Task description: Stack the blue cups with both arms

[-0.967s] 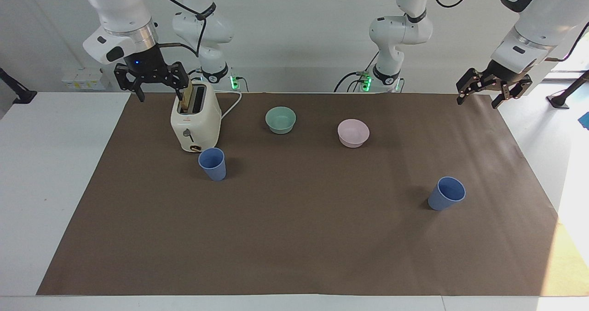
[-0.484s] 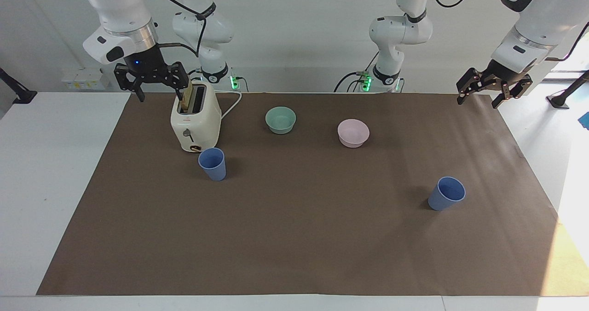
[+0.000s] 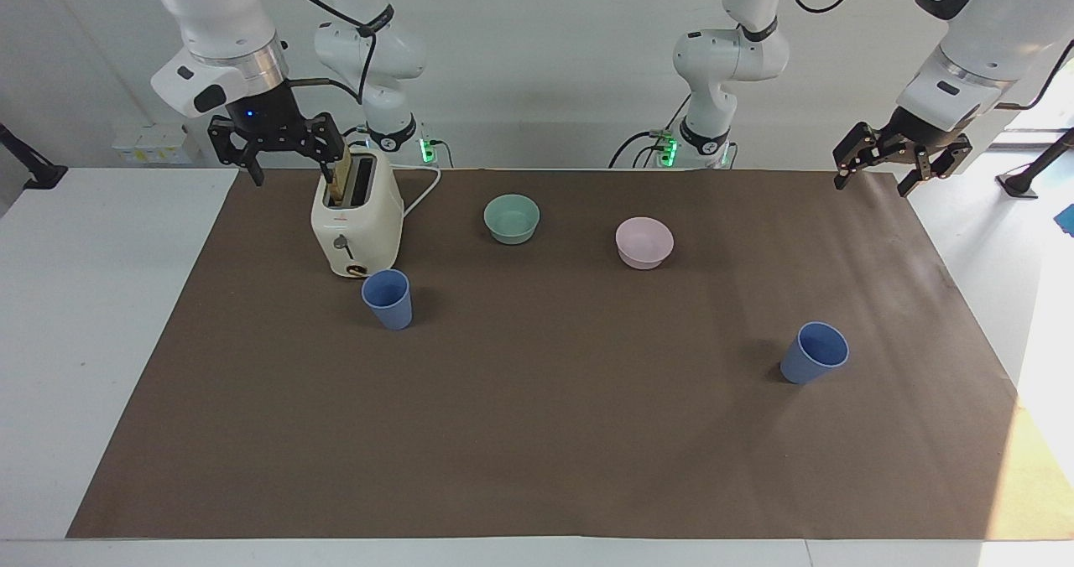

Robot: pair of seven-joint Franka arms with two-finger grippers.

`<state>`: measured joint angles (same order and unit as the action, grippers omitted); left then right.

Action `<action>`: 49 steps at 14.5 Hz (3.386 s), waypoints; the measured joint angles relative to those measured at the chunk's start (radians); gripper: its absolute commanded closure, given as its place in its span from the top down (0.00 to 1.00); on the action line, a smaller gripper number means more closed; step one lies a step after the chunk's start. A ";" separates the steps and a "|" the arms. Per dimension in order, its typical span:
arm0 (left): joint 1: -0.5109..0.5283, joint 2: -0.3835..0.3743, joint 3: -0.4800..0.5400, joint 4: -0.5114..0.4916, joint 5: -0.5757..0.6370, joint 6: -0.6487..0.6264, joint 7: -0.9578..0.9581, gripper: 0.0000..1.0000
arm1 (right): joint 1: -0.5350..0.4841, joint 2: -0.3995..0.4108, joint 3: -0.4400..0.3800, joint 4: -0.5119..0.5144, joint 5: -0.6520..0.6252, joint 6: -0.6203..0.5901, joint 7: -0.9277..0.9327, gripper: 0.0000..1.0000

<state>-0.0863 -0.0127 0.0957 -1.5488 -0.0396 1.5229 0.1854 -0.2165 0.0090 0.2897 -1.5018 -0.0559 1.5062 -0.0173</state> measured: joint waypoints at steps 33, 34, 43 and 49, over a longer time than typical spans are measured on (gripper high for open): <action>0.000 0.000 0.003 0.000 0.000 0.011 0.000 1.00 | 0.000 0.000 0.000 0.000 0.000 0.000 0.000 1.00; 0.000 0.000 0.003 0.000 0.000 0.027 0.000 1.00 | 0.000 0.000 0.000 0.000 0.000 0.000 0.000 1.00; 0.001 0.055 0.003 -0.009 0.000 0.185 0.000 1.00 | 0.000 0.000 0.000 0.000 0.000 0.000 -0.001 1.00; 0.030 0.175 0.008 -0.014 -0.002 0.334 0.008 1.00 | 0.000 0.000 0.000 -0.001 0.000 0.000 -0.004 1.00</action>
<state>-0.0566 0.1624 0.1035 -1.5628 -0.0414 1.8572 0.1933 -0.2166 0.0090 0.2897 -1.5023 -0.0559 1.5062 -0.0214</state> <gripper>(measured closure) 0.000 0.000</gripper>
